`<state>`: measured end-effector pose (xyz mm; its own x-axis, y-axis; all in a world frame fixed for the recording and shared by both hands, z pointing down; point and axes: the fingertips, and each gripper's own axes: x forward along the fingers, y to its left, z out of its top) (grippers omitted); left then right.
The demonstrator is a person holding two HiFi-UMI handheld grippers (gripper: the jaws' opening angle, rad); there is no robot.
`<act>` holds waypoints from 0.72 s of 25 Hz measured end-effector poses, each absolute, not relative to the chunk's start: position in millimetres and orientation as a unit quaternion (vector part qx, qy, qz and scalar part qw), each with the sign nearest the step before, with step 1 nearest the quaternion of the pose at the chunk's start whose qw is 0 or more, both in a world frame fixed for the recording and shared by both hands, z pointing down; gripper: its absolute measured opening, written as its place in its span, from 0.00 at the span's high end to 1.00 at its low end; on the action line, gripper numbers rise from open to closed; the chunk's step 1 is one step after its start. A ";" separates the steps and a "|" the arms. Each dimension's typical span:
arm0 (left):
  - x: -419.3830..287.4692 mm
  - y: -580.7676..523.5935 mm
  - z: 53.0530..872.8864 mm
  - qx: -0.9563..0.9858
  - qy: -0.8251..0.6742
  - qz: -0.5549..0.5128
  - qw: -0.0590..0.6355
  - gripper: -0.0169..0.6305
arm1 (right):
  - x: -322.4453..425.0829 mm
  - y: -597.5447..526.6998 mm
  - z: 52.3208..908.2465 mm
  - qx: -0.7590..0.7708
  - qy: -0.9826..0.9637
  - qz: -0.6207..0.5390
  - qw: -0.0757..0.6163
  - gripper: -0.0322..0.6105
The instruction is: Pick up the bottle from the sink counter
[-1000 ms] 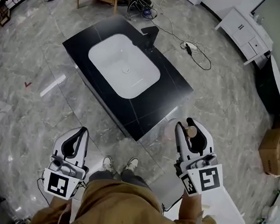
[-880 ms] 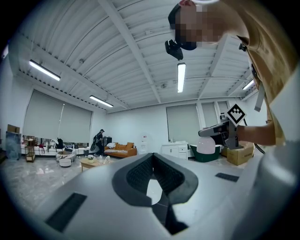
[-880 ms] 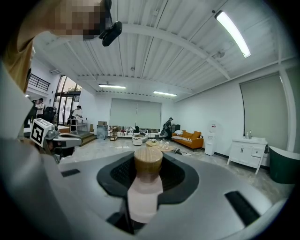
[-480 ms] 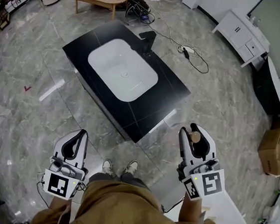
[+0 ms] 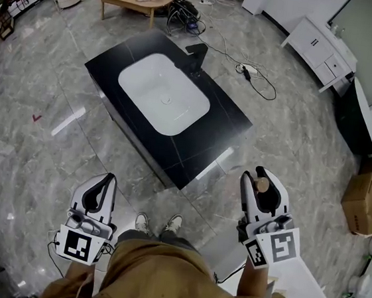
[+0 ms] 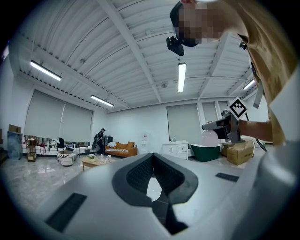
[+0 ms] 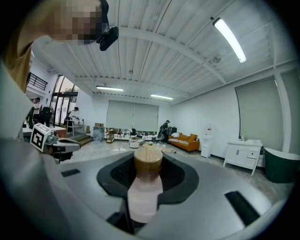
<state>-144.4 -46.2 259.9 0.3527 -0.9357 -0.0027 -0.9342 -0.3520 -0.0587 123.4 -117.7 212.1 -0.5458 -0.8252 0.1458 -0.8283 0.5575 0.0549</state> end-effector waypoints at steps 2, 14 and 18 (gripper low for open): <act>-144.7 -44.7 260.3 -0.821 0.570 -0.017 0.024 0.97 | 122.6 -117.1 211.8 0.469 -0.880 0.009 0.076 0.76; -150.2 -39.4 263.0 -0.814 0.580 -0.019 0.023 0.97 | 113.6 -121.0 212.5 0.457 -0.887 0.007 0.071 0.76; -153.8 -38.4 262.1 -0.809 0.587 -0.020 0.024 0.97 | 111.7 -122.2 209.1 0.453 -0.889 0.005 0.068 0.76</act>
